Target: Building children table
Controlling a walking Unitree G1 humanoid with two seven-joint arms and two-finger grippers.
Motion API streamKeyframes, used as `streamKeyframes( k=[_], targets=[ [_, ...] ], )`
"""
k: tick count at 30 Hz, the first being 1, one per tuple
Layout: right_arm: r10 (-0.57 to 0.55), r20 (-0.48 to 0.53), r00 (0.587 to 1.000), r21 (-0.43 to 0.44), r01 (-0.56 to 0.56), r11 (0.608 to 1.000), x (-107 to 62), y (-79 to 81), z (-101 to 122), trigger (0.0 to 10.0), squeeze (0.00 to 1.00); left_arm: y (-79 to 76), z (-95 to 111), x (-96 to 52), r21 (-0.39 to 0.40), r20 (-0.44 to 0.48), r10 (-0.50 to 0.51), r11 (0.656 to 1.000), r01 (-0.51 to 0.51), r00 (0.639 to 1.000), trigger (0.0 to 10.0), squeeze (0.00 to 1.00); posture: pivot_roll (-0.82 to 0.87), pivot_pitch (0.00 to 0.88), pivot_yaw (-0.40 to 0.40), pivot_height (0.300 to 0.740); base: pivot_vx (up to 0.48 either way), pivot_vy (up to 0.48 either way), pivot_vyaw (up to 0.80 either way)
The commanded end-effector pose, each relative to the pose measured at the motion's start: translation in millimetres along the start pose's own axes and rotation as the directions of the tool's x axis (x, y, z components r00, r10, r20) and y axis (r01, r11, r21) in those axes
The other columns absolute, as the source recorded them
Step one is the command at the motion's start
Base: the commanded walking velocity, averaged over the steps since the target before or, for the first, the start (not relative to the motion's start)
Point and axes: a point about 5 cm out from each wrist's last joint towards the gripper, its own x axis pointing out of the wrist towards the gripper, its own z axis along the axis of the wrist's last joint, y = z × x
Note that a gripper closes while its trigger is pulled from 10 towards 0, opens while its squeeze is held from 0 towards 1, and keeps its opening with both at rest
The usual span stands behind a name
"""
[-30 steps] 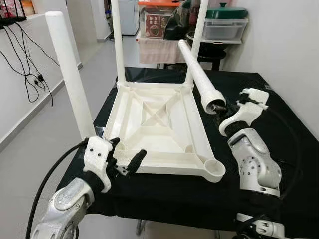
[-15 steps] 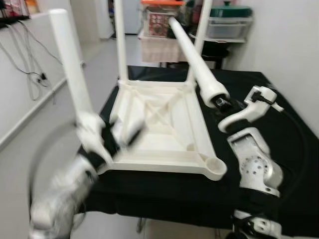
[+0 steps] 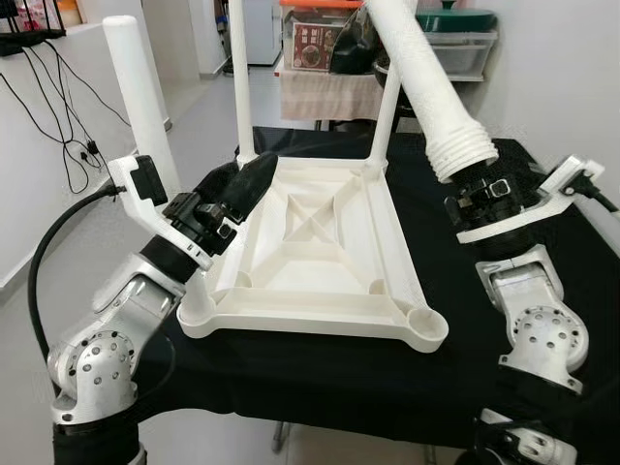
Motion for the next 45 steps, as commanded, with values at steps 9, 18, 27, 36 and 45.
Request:
streamKeyframes(
  k=[9,18,27,36,45],
  targets=[
    [0.19,-0.141,0.972,0.027,-0.188,0.982,-24.6,17.4,-11,10.0,0.0,-29.8,10,0.9,-0.194,0.014,-0.248,0.95,0.246,0.969,10.0,0.0,0.05,0.0,-0.027,0.74,0.0,0.0,0.0],
    [0.283,-0.213,0.935,0.07,-0.275,0.959,-42.3,25.2,-19,10.0,0.0,-30.3,18,1.5,-0.219,0.04,-0.241,0.945,0.244,0.97,10.0,0.0,0.05,0.0,-0.027,0.74,0.0,0.0,0.0],
    [0.36,-0.26,0.896,0.11,-0.343,0.933,-52.6,32.3,-18,10.0,0.0,-29.5,23,0.2,-0.24,0.056,-0.236,0.94,0.242,0.97,10.0,0.0,0.04,0.0,-0.025,0.74,0.0,0.0,0.0],
    [0.38,-0.381,0.843,0.105,-0.369,0.924,-62.6,32.2,-24,10.0,0.0,-31.4,23,-0.7,-0.289,0.081,-0.234,0.925,0.248,0.969,10.0,0.0,0.03,0.0,-0.029,0.74,0.0,0.0,0.0],
    [0.362,-0.468,0.806,0.09,-0.364,0.927,-69.6,27.4,-27,10.0,0.0,-36.3,22,-3.7,-0.352,0.109,-0.28,0.886,0.3,0.954,0.0,0.0,0.03,0.0,-0.025,0.74,0.0,0.0,0.0]
  ],
)
